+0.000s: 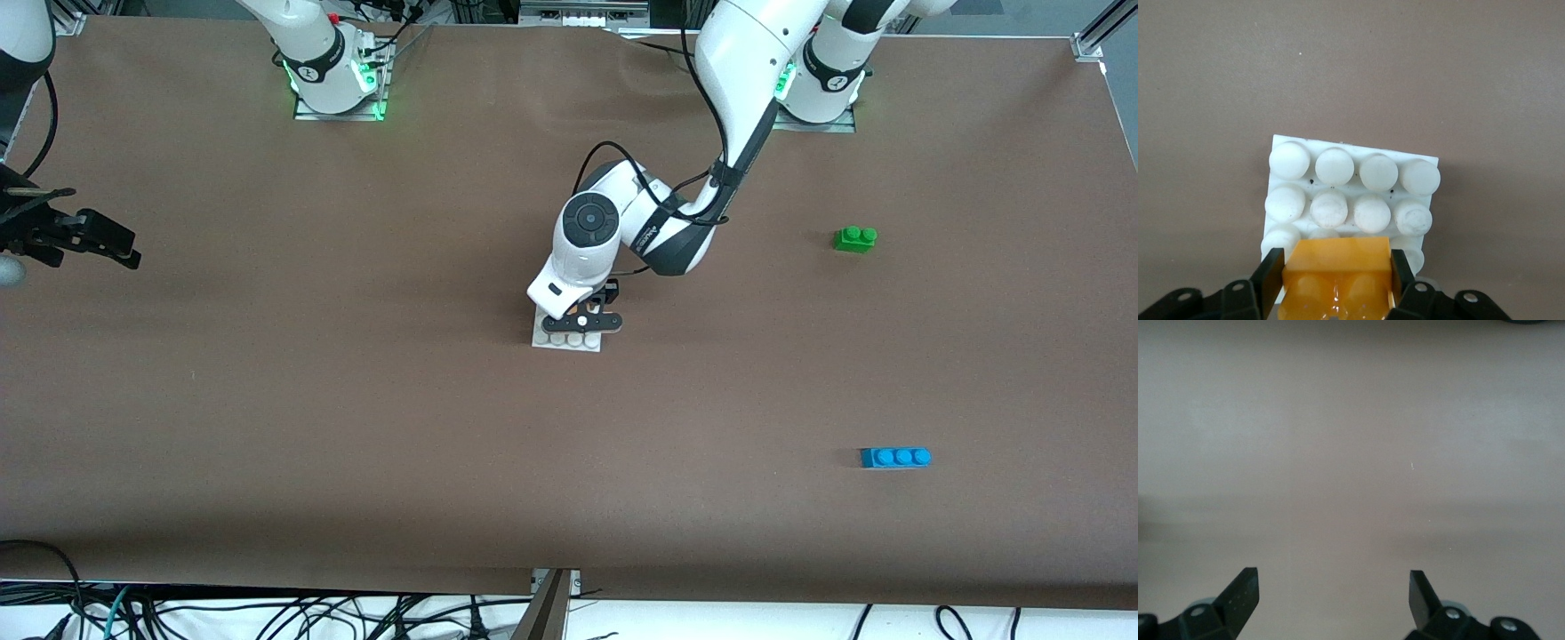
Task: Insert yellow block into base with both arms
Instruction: 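Press the yellow brick down onto the base plate studs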
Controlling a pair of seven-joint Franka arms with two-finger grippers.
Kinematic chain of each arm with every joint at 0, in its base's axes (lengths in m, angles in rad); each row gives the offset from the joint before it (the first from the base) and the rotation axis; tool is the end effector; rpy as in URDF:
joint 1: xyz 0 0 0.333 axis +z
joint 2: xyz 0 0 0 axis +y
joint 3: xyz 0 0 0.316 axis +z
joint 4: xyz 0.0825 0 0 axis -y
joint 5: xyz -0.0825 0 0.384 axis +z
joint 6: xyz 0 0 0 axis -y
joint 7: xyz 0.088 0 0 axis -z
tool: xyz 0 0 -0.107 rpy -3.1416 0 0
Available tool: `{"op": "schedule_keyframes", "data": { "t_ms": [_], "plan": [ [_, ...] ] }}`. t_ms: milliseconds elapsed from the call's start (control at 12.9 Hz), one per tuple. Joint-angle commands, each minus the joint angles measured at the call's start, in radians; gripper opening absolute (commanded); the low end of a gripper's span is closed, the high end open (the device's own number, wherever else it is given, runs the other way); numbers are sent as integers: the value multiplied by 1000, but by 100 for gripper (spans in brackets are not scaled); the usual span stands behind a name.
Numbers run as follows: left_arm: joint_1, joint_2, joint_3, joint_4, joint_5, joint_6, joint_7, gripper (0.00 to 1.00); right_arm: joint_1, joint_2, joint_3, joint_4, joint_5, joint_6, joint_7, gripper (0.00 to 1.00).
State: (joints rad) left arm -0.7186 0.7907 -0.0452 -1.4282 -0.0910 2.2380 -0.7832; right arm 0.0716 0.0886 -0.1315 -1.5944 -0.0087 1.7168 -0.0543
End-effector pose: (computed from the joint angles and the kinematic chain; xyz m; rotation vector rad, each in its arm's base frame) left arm 0.5288 -0.5014 0.2259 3.0493 0.1354 -0.0898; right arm 0.5914 -0.0332 0.5759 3.1190 -0.0059 0.0520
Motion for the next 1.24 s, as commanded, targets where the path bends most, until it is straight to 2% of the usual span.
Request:
{"op": "schedule_keyframes", "data": {
  "t_ms": [0, 774, 851, 928, 1006, 1160],
  "plan": [
    [-28, 21, 22, 38, -18, -6, -5, 0, -1, -18, 0, -7, -5, -11, -7, 100],
    [-33, 45, 28, 31, -9, -6, 5, 0, -3, -17, 0, -6, -5, -11, -7, 100],
    [-33, 48, 28, 31, -9, -6, 5, 13, -3, -17, 0, -6, -5, -11, -7, 100],
    [-35, 50, 28, 31, -9, -6, 5, 20, -3, -17, 0, -6, -5, -11, -7, 100],
    [-35, 48, 28, 31, -9, -6, 5, 42, -3, -17, 0, -6, -5, -10, -7, 100],
    [-35, 48, 28, 29, -9, -8, 5, 65, -3, -17, 0, -6, -5, -11, -7, 100]
  ]
}}
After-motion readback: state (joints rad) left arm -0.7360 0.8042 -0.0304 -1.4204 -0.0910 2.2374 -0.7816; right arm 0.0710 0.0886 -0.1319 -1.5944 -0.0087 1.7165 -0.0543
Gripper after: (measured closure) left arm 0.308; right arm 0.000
